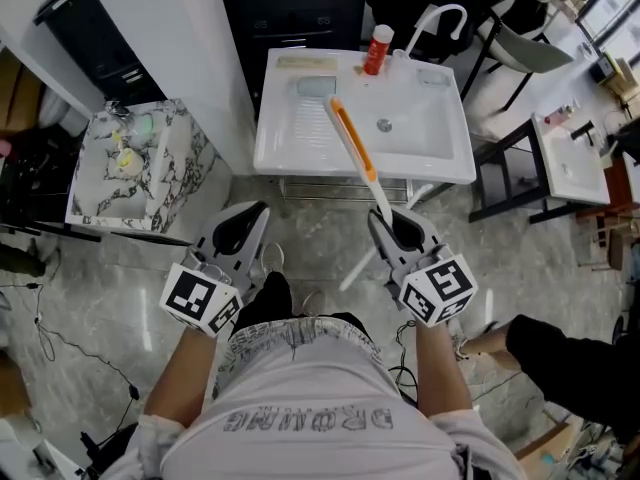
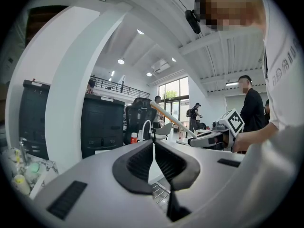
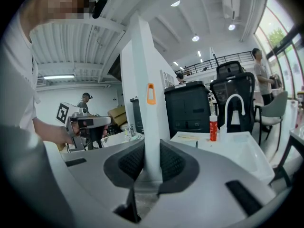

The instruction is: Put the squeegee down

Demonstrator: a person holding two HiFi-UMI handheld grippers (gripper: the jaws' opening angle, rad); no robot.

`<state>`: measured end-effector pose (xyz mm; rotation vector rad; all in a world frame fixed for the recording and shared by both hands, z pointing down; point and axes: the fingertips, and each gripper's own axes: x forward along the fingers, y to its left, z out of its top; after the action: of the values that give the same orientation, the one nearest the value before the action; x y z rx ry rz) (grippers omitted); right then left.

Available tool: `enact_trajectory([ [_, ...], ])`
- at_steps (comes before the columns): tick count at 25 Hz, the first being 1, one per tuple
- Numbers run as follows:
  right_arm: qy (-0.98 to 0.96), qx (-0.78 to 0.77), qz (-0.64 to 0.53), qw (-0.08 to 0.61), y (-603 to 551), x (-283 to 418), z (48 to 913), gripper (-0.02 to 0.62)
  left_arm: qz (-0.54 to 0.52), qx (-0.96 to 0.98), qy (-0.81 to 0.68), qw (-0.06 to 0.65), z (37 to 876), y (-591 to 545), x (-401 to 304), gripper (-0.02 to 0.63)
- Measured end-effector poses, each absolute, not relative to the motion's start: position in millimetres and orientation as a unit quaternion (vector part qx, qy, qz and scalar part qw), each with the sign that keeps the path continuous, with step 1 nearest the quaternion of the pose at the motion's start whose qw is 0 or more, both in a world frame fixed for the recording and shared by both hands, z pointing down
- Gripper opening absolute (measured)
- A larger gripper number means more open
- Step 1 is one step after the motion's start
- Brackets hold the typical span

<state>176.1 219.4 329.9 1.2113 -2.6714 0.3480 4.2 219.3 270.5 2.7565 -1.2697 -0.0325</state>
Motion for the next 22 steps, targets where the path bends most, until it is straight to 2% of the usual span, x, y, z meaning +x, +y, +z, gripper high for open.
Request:
enact_trajectory([
  [22, -0.893, 0.414, 0.135, 0.117, 107, 139, 349, 0.072, -0.012, 0.911, -0.405, 0.079, 291, 97, -30, 0.026],
])
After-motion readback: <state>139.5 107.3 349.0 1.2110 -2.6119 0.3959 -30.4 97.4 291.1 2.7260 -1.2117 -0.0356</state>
